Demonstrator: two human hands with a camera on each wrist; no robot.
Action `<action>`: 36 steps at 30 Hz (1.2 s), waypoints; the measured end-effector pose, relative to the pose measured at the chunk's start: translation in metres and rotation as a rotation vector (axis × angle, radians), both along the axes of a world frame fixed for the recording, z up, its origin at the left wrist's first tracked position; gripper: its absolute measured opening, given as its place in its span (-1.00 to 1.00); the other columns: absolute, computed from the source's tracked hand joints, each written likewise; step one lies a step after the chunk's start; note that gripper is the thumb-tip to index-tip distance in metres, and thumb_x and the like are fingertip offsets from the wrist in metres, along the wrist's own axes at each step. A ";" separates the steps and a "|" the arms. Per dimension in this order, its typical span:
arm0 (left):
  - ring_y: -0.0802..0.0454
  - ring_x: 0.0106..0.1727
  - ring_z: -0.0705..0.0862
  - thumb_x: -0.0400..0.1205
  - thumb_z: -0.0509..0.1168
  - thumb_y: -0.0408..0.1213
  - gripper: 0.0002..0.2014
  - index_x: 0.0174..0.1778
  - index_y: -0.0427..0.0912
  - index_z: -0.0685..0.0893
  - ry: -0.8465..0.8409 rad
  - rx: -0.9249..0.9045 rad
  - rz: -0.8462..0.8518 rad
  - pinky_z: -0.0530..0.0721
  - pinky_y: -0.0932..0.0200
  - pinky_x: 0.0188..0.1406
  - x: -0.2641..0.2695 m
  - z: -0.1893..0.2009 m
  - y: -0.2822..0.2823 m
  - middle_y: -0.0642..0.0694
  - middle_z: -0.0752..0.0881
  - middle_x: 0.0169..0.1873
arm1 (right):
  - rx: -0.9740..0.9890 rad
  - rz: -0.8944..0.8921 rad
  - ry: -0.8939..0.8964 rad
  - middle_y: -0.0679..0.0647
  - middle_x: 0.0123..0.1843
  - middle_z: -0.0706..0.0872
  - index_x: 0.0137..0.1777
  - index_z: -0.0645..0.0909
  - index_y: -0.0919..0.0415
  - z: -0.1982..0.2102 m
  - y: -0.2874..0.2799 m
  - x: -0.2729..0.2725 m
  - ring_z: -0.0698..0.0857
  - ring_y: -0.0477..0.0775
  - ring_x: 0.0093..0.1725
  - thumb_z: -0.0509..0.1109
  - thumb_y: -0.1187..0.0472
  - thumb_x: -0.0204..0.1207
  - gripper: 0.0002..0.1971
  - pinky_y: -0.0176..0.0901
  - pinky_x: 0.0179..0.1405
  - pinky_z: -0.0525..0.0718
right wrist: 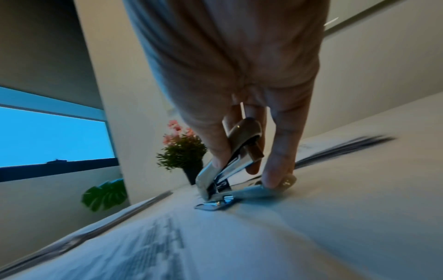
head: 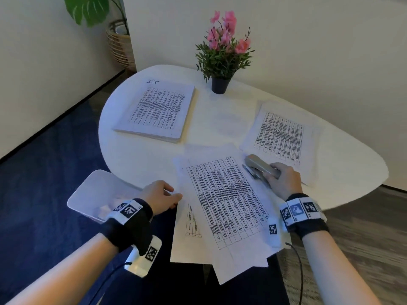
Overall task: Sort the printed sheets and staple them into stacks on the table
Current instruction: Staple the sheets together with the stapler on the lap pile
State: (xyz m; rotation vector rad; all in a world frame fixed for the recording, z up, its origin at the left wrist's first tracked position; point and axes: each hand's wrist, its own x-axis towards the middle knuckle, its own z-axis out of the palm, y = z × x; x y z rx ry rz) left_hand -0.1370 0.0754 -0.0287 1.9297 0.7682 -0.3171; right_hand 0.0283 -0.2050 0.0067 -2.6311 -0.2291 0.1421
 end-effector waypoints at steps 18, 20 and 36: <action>-0.06 0.08 0.68 0.62 0.32 -0.34 -0.86 0.01 0.00 0.60 -0.340 0.095 0.148 0.61 -0.05 0.16 0.000 0.012 -0.013 -0.05 0.74 -0.02 | -0.299 0.339 0.242 0.18 0.55 0.25 0.56 0.24 0.19 -0.013 0.037 -0.037 0.27 0.21 0.54 0.32 -0.29 0.48 -0.21 0.07 0.42 0.40; -0.06 0.08 0.66 0.65 0.26 -0.35 -0.86 0.05 -0.04 0.59 -0.375 0.096 0.210 0.58 -0.01 0.14 0.001 0.014 -0.011 -0.03 0.71 -0.02 | -0.357 0.298 0.270 0.22 0.60 0.10 0.59 0.16 0.19 -0.016 0.041 -0.037 0.12 0.31 0.59 0.32 -0.39 0.39 -0.07 0.16 0.45 0.38; 0.07 0.02 0.63 0.48 0.51 -0.25 -0.48 0.28 -0.08 0.41 -0.297 0.014 0.150 0.59 0.19 -0.02 -0.001 0.005 -0.029 0.10 0.62 -0.02 | -0.236 0.261 0.414 0.07 -0.12 0.57 -0.02 0.40 0.16 -0.022 0.050 -0.045 0.56 0.07 -0.17 0.36 -0.06 0.56 -0.69 -0.21 -0.37 0.44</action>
